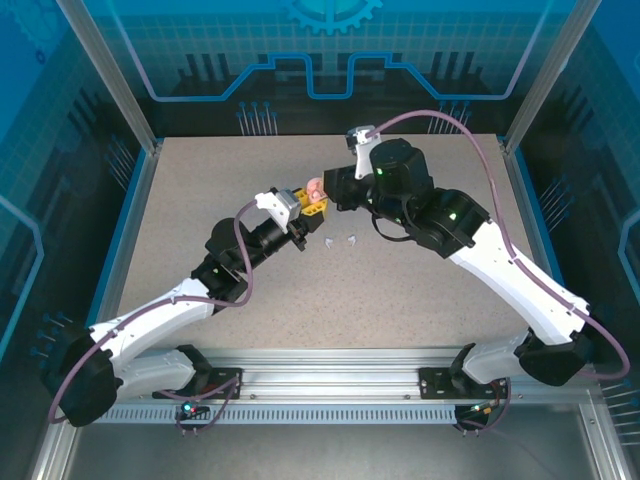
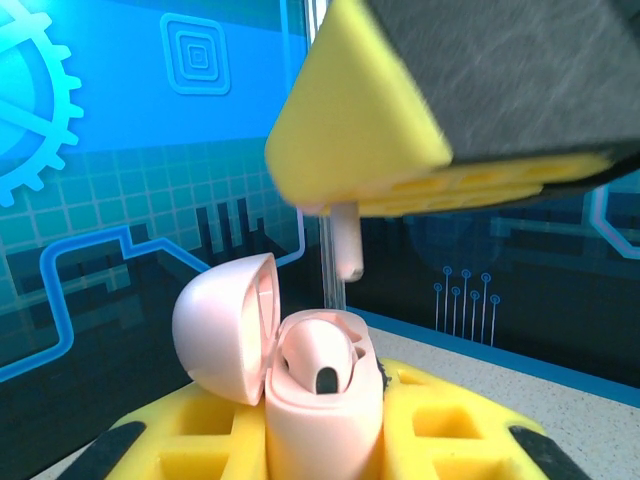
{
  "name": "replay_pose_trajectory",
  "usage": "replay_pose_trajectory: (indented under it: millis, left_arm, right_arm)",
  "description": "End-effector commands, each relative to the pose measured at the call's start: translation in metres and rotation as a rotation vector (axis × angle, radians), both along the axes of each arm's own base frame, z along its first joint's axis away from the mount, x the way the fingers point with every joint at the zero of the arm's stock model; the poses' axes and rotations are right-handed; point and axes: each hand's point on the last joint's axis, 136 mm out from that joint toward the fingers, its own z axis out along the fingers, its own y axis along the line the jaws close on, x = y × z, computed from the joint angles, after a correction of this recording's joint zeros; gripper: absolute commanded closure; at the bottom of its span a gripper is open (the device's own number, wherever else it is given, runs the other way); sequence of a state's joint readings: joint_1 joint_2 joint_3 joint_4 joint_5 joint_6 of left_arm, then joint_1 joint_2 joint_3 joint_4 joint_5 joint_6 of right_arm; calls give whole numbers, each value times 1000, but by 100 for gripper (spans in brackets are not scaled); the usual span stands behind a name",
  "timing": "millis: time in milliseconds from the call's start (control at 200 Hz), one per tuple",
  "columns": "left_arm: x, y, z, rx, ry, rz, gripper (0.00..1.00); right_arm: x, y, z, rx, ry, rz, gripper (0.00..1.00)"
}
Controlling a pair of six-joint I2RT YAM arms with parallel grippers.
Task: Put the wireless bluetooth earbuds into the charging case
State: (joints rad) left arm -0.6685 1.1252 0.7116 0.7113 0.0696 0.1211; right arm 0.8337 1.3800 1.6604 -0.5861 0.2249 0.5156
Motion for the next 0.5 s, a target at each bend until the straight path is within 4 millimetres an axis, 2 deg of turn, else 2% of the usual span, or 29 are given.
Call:
replay_pose_trajectory:
  millis: [0,495]
  left_arm:
    - [-4,-1,23,-36,-44,-19,100]
    - [-4,0,26,-40,-56,-12,100]
  right_arm:
    - [-7,9,-9,-10,23,35,81]
    - [-7,3,-30,-66,56,8,81]
